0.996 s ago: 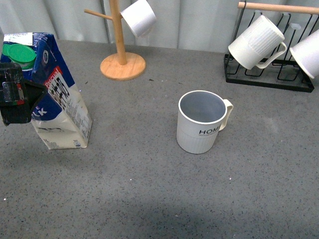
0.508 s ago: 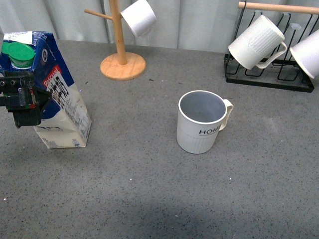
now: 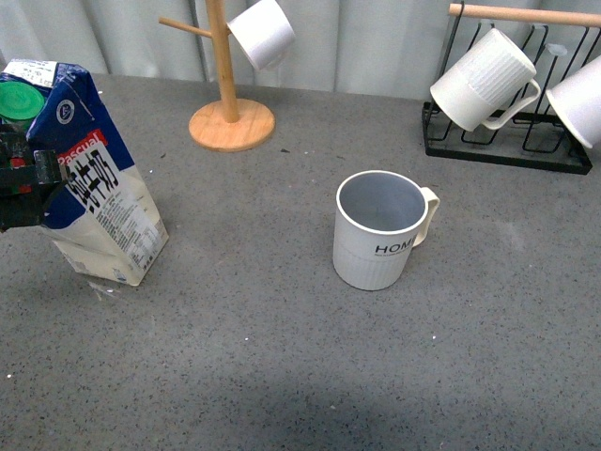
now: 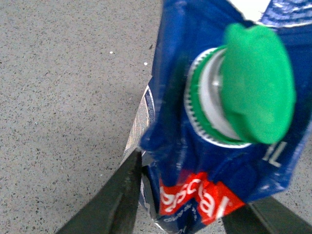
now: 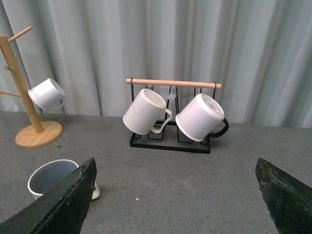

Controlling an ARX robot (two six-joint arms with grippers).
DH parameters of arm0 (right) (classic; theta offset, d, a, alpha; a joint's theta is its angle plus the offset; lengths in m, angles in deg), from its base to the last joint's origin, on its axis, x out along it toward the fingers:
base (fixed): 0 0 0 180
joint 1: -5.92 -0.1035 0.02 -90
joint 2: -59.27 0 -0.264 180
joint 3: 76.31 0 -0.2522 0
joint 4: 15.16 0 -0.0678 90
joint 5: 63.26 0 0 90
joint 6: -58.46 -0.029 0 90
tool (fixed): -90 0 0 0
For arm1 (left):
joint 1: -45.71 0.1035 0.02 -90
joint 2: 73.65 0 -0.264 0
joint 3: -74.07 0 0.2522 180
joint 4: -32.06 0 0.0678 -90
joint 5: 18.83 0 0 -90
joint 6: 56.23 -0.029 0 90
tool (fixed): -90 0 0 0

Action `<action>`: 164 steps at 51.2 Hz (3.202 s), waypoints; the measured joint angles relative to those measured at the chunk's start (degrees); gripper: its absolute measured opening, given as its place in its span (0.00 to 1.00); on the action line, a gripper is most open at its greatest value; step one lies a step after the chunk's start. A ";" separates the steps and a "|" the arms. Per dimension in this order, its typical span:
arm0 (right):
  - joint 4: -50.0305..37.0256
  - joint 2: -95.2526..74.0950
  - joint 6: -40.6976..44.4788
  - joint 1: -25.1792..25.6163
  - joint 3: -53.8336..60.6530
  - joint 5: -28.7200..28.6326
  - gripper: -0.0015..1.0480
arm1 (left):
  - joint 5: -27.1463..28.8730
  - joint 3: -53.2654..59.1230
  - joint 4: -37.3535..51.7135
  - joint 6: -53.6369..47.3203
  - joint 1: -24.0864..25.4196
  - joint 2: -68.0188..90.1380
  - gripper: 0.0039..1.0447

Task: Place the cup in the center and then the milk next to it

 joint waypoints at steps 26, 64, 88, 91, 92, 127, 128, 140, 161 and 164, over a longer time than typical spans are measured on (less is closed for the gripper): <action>0.00 0.00 0.00 0.00 0.00 0.00 0.91 | 8.20 1.01 2.27 5.79 -7.69 -3.54 0.03; 0.00 0.00 -0.02 0.00 0.00 0.00 0.91 | 18.05 -8.17 0.85 18.58 -29.11 6.19 0.03; 0.00 0.00 0.00 0.00 0.00 0.00 0.91 | 18.97 -9.03 0.24 21.38 -30.73 8.41 0.08; 0.00 0.00 -0.02 0.00 0.00 0.00 0.91 | 18.93 -9.11 0.20 21.44 -30.75 8.39 0.19; 0.00 0.00 0.00 0.00 0.00 0.00 0.91 | 18.91 -9.16 0.20 21.44 -30.75 8.35 0.22; 0.00 0.00 -0.02 0.00 0.00 0.00 0.91 | 19.82 -9.18 -3.96 21.38 -28.98 -4.94 0.94; 0.00 0.00 -0.02 0.00 0.00 0.00 0.91 | 19.71 -9.09 -3.98 21.40 -28.30 -5.95 0.94; 0.00 0.00 -0.02 0.00 0.00 -0.02 0.91 | 19.89 -8.17 -2.71 20.50 -26.53 -9.90 0.94; 0.00 0.00 0.00 0.00 0.00 -0.04 0.91 | 19.67 13.29 18.64 -4.63 -15.54 -23.89 0.25; 0.00 0.00 -0.02 0.00 0.00 -0.04 0.91 | 18.71 14.82 17.86 -4.85 -14.10 -26.16 0.16</action>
